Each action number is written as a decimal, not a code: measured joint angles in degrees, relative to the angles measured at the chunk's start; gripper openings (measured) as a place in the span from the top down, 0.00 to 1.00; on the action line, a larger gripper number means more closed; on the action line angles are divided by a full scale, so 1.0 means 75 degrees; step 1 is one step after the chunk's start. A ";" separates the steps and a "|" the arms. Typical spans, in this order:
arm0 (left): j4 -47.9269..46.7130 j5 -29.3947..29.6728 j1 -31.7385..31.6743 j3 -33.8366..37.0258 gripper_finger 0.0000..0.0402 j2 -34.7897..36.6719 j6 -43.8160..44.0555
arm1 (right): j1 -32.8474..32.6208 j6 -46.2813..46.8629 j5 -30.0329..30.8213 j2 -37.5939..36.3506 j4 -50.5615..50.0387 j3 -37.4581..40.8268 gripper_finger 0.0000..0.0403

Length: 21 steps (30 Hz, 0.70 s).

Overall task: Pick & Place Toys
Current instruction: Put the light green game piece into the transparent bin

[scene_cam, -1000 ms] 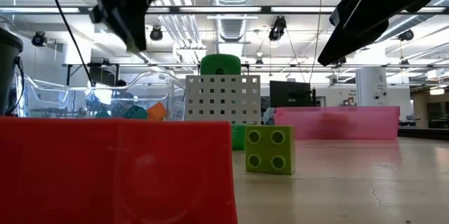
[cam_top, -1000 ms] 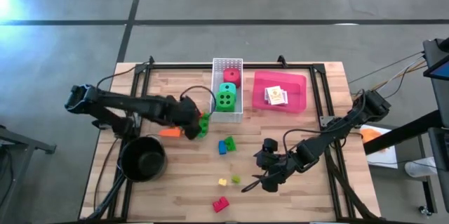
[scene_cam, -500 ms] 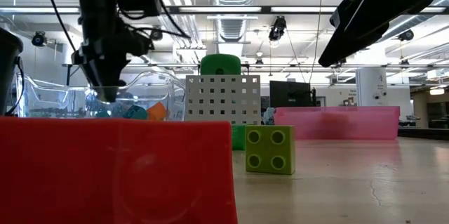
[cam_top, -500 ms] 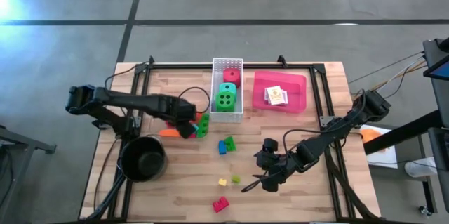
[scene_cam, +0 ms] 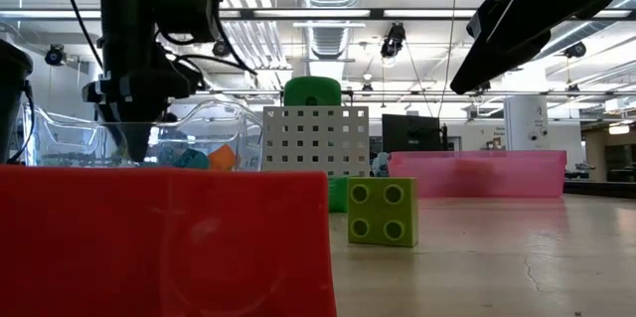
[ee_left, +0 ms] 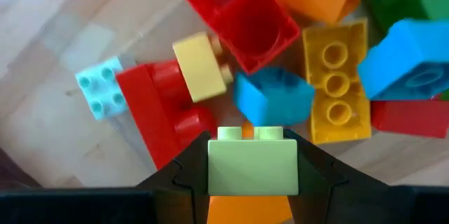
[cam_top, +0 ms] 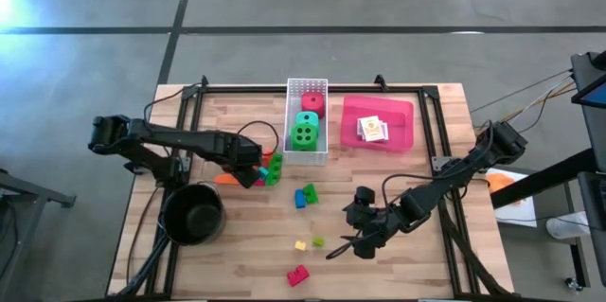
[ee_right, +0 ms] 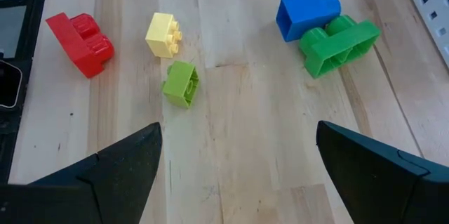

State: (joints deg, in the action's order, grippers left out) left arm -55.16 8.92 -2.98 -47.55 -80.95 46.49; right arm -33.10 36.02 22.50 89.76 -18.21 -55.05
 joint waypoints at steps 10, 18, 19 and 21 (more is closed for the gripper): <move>0.0134 -0.0340 0.0000 0.0285 0.67 0.0000 0.0071 | 0.0000 -0.0001 0.0000 0.0000 0.0009 0.0000 0.08; 0.0158 -0.0483 0.0000 0.0294 0.67 0.0000 0.0062 | 0.0000 -0.0001 0.0000 0.0000 0.0018 0.0012 0.08; 0.0161 -0.0483 0.0000 0.0294 0.67 0.0000 0.0062 | 0.0000 -0.0001 0.0000 0.0000 0.0019 0.0012 0.08; 0.0167 -0.0499 0.0000 0.0294 0.67 0.0000 0.0062 | 0.0000 -0.0001 0.0000 0.0000 0.0019 0.0012 0.08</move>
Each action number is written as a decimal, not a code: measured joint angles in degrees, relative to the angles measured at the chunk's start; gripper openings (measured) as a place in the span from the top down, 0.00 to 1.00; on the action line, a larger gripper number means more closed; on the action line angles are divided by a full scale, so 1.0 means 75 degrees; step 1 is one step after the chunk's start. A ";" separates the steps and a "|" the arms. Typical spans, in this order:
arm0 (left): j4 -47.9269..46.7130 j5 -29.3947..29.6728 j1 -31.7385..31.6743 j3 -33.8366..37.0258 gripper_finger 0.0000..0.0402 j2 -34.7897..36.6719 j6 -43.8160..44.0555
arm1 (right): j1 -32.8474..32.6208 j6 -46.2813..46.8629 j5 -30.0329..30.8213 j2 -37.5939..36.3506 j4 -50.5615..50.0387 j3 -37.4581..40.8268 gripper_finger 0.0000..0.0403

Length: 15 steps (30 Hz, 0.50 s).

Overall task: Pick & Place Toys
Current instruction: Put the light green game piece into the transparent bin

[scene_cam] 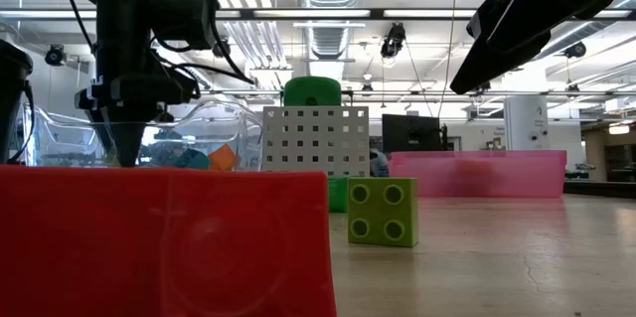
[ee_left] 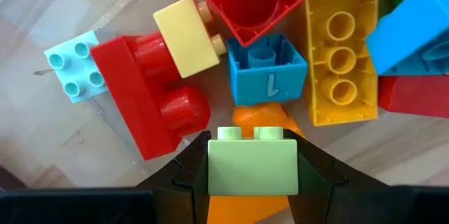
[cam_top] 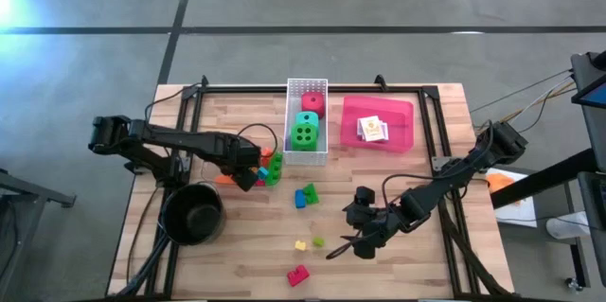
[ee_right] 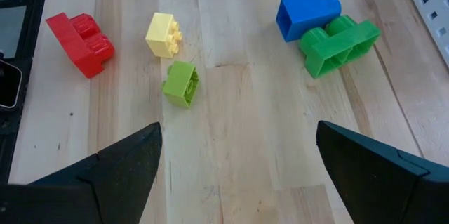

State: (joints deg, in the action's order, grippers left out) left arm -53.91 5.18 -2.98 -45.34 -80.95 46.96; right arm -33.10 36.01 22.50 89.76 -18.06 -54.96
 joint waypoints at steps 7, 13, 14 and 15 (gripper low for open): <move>0.0048 -0.0042 0.0000 0.0000 0.58 0.0000 -0.0003 | 0.0000 -0.0002 0.0000 0.0000 -0.0003 0.0000 0.08; 0.0075 -0.0042 0.0000 0.0000 0.28 0.0000 0.0000 | 0.0000 -0.0003 0.0000 0.0000 -0.0003 0.0000 0.08; 0.0083 -0.0042 0.0000 0.0000 0.24 0.0000 0.0000 | 0.0000 -0.0003 0.0000 0.0000 -0.0003 0.0000 0.08; 0.0108 -0.0042 0.0000 0.0000 0.21 0.0000 0.0000 | 0.0000 -0.0003 0.0000 0.0000 -0.0003 0.0000 0.08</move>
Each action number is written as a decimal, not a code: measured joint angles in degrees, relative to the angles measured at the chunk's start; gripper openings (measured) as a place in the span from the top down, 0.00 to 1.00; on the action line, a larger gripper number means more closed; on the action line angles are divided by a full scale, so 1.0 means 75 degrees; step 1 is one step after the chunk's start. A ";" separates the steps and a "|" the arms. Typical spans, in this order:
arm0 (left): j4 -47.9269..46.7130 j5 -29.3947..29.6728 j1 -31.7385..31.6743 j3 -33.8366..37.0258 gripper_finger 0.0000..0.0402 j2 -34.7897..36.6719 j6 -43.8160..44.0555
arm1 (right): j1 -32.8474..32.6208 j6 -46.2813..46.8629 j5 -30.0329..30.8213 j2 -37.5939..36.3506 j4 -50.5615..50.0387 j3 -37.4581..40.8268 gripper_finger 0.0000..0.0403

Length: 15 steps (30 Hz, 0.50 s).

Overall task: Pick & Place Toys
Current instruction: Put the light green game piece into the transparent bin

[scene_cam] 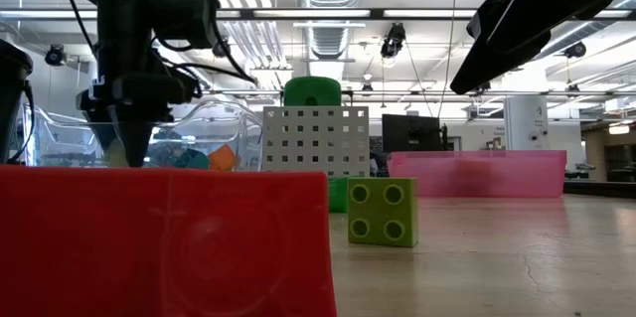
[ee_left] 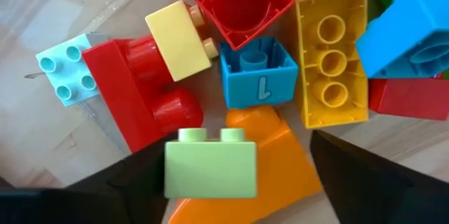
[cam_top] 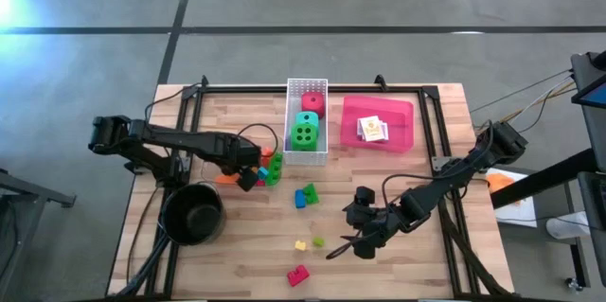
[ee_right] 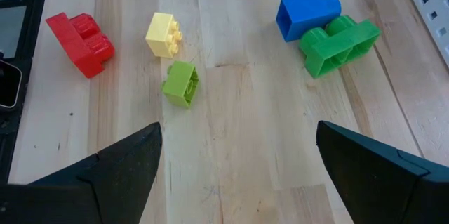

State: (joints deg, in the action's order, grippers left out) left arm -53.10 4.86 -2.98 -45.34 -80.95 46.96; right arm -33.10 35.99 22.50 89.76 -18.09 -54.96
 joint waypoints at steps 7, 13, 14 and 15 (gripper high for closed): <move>0.0310 -0.0003 0.0000 0.0000 0.07 0.0000 0.0003 | 0.0000 0.0000 0.0000 0.0000 -0.0003 0.0000 0.08; 0.0614 -0.0593 0.0000 0.0000 0.04 0.0000 -0.0032 | 0.0000 0.0001 0.0000 0.0000 -0.0003 0.0000 0.08; 0.0522 -0.0578 0.0000 0.0000 0.04 0.0003 0.0004 | 0.0000 0.0000 0.0000 0.0000 -0.0003 0.0000 0.08; 0.0310 -0.0379 -0.0011 0.0000 0.04 0.0009 0.0338 | 0.0000 0.0000 0.0000 0.0000 -0.0003 0.0000 0.08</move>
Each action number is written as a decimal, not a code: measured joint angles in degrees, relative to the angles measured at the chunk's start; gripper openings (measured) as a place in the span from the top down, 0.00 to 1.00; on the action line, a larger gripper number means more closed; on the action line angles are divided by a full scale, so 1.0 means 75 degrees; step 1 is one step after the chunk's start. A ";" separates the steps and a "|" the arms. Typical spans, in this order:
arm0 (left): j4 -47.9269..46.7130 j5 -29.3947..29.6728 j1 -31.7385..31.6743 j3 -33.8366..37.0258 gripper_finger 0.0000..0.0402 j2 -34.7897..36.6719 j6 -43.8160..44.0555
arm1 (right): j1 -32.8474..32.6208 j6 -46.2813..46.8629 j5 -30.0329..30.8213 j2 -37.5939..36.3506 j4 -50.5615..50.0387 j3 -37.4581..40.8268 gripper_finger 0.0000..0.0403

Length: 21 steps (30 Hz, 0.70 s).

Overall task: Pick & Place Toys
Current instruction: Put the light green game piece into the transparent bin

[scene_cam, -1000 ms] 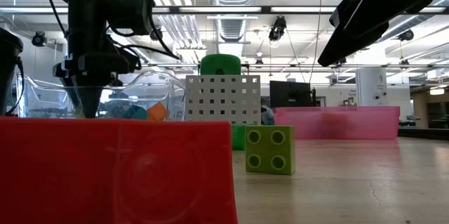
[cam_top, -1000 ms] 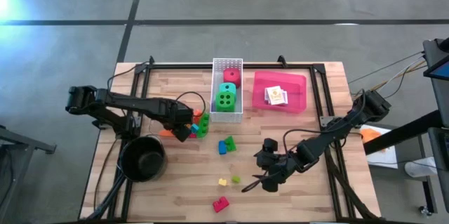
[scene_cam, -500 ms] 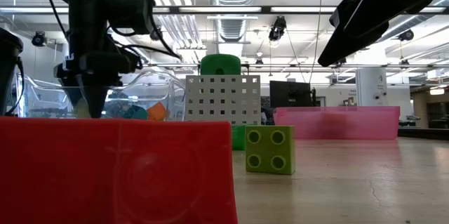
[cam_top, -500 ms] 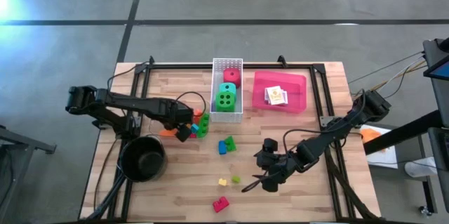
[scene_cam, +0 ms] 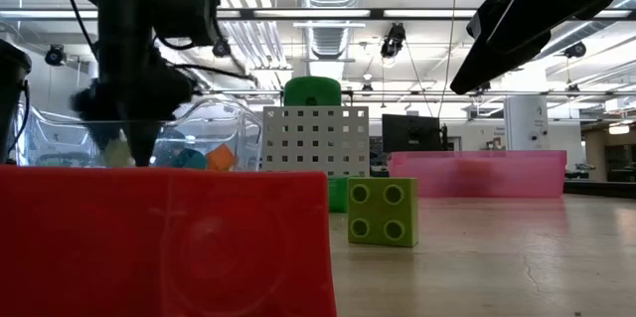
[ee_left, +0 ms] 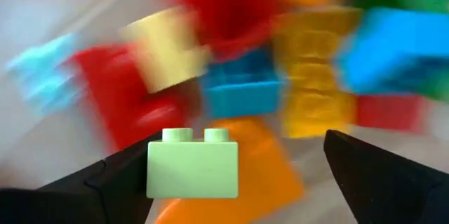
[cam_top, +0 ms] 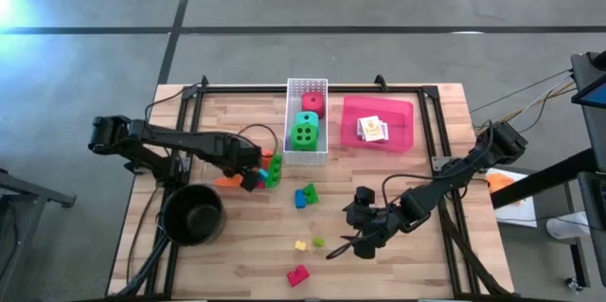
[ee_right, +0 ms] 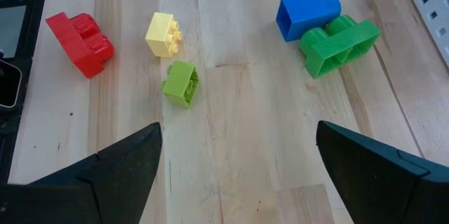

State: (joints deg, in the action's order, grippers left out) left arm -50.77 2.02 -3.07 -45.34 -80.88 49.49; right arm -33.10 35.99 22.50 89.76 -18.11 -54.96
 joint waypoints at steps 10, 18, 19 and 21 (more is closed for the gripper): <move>-0.0104 -0.0036 -0.0007 -0.0061 0.04 0.0047 0.0490 | 0.0000 0.0000 0.0000 0.0000 0.0006 0.0000 0.08; -0.0012 0.0147 -0.0016 -0.0113 0.04 0.0064 0.0390 | 0.0000 0.0000 0.0000 0.0000 0.0017 0.0000 0.08; 0.0066 0.0038 0.0018 -0.0135 0.04 0.0064 0.0142 | 0.0000 0.0000 0.0000 0.0000 0.0017 0.0000 0.08; 0.0100 0.0109 0.0059 -0.0263 0.04 0.0064 0.0178 | 0.0000 0.0000 0.0000 0.0000 0.0017 0.0002 0.08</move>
State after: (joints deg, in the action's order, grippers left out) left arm -50.03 2.84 -2.63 -47.32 -80.40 50.83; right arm -33.10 35.99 22.50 89.76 -17.98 -54.95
